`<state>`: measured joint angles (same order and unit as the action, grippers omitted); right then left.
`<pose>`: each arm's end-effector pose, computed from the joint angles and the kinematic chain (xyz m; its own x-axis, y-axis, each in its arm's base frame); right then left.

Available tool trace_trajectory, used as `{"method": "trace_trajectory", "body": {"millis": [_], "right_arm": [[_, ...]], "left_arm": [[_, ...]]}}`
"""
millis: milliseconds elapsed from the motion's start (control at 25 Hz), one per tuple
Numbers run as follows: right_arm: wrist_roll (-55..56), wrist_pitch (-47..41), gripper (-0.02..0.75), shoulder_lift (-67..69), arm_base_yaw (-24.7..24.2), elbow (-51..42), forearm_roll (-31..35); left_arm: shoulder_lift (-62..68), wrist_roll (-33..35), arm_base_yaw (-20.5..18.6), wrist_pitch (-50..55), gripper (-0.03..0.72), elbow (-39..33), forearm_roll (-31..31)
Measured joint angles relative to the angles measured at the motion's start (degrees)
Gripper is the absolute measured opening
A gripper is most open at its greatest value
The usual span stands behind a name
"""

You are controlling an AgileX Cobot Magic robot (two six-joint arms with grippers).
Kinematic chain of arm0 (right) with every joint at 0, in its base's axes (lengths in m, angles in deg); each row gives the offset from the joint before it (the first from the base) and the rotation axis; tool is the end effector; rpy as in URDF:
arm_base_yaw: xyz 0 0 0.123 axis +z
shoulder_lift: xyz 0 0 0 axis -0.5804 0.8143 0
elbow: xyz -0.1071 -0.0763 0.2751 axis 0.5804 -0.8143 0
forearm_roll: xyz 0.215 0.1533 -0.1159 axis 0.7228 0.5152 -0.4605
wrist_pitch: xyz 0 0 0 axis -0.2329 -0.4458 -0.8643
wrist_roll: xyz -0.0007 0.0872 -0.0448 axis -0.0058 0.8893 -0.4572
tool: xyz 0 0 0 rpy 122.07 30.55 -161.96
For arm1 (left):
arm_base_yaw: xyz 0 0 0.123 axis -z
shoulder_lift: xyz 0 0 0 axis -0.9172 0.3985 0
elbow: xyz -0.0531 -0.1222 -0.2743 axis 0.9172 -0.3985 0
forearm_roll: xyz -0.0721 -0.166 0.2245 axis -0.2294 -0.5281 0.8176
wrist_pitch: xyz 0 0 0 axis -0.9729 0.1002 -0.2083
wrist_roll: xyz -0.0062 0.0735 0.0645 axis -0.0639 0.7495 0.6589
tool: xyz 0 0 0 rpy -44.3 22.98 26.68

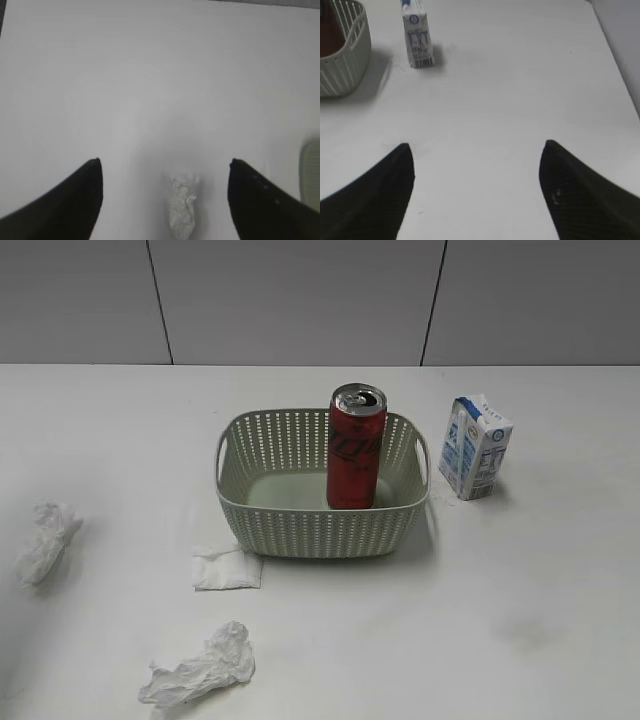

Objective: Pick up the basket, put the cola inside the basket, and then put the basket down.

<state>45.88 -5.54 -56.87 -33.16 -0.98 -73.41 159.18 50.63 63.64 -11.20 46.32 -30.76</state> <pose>0.0300 0.0060 0.2748 -0.4273 -0.0278 -0.9037 -0.0883 0.9960 0.0111 0.3569 0.0026 0.4249 -0.8337 0.0381 -0.5508 0.1024 0.9910 -0.0865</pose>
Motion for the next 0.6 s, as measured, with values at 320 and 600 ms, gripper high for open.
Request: {"method": "trace_trajectory", "body": {"millis": [320, 600], "right_arm": [[0.00, -0.01, 0.591, -0.46, 0.06, -0.13, -0.19], [0.00, -0.01, 0.591, -0.46, 0.06, -0.19, -0.19]], "left_arm": [[-11.41, 0.22, 0.31, 0.00, 0.589, -6.15, 2.44], [-26.64, 0.22, 0.31, -1.90, 0.589, -26.83, 2.60]]}}
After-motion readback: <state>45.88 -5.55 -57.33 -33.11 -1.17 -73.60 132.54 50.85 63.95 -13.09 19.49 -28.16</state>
